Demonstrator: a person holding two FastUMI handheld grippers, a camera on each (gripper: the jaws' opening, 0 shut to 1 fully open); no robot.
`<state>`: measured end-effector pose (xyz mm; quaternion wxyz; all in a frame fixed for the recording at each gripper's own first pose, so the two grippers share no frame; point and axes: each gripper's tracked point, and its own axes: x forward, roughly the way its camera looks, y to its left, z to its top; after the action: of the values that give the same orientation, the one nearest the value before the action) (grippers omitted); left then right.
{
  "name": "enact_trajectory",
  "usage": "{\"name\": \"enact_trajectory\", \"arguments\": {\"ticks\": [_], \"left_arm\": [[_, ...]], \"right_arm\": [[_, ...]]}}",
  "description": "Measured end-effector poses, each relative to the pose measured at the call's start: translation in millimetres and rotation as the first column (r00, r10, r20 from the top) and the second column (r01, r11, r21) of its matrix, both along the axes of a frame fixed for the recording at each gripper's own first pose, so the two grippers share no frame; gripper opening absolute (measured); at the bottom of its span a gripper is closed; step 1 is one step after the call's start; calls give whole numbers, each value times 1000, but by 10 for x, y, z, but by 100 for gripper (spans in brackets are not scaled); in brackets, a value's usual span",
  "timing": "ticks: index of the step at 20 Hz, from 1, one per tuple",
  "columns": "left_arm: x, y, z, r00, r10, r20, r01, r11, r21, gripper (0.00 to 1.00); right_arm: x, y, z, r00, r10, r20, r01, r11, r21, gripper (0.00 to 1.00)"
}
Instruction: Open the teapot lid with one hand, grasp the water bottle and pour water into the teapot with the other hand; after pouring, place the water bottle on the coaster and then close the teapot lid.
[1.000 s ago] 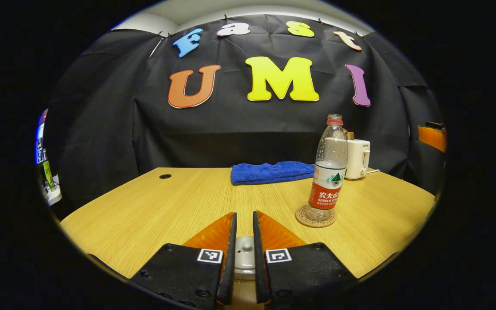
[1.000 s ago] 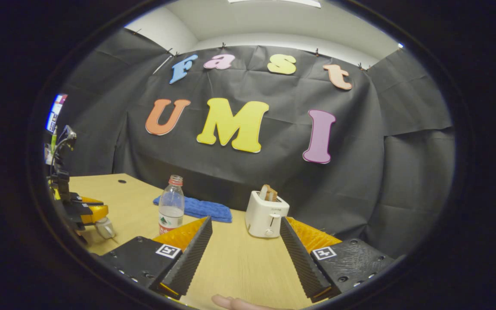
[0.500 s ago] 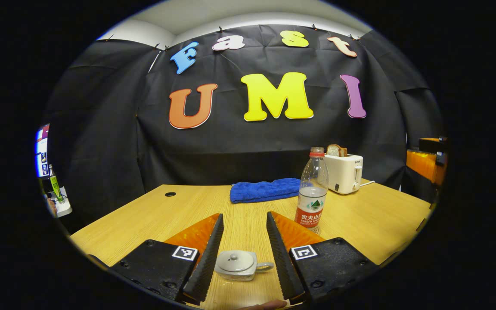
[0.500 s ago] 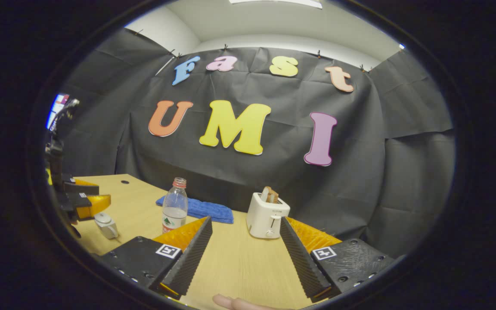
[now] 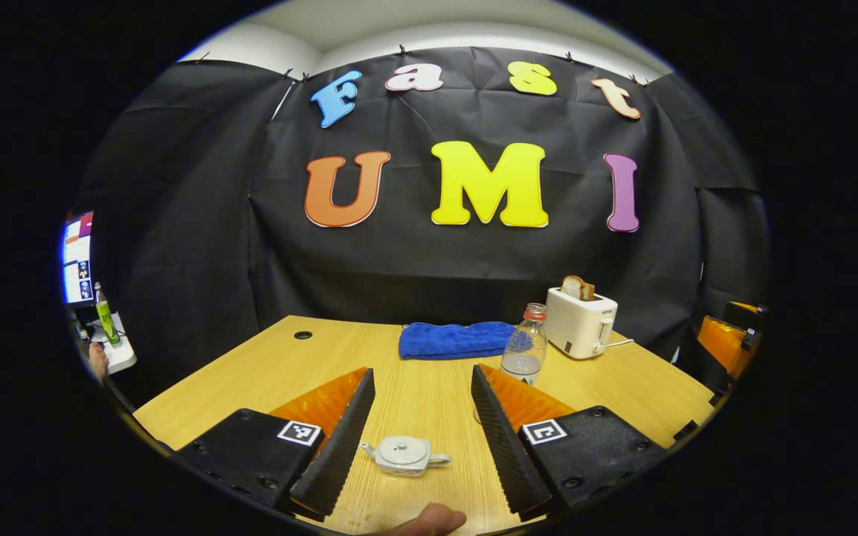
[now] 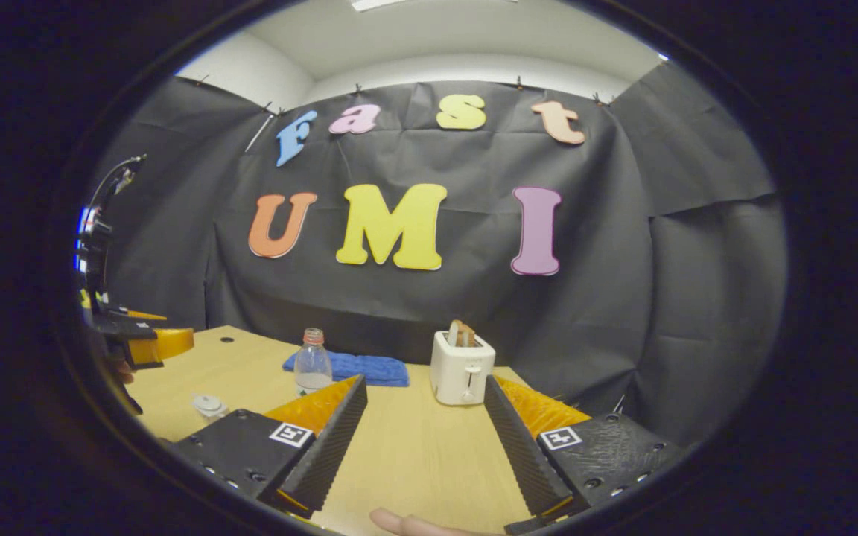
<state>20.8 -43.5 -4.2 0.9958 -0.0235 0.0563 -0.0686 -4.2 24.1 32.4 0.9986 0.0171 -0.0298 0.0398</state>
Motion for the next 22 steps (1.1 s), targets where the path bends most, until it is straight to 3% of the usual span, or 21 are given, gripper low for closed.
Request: {"name": "enact_trajectory", "arguments": {"ticks": [2, 3, 8, 14, 15, 16, 22], "left_arm": [[-87, -117, 19, 999, -52, 2, 52, 999, 4, 83], [-127, -135, 41, 998, -62, 10, 61, 998, 20, 83], [-198, -5, 88, 998, -33, 44, 30, 997, 72, 83], [-205, 178, 163, 997, 35, 62, -36, 999, 19, 83], [-203, 183, 192, 997, 43, 70, -44, 999, 14, 86], [-189, 161, 194, 996, 41, 74, -43, 999, 20, 99], [-193, 204, 184, 994, 61, 85, -65, 997, 50, 100]], "right_arm": [[32, -115, -40, 998, -51, -26, 51, 999, 12, 98], [47, -158, -60, 997, -69, -31, 69, 998, -1, 94], [43, -78, -90, 998, -61, -34, 60, 998, -36, 98], [-18, 7, -32, 999, -40, 2, 40, 997, -69, 95], [-21, 18, -37, 999, -36, 2, 36, 997, -73, 95], [-18, 20, -41, 999, -34, 1, 34, 996, -77, 98], [13, 70, -96, 1000, -27, -15, 26, 995, -95, 95]]}}
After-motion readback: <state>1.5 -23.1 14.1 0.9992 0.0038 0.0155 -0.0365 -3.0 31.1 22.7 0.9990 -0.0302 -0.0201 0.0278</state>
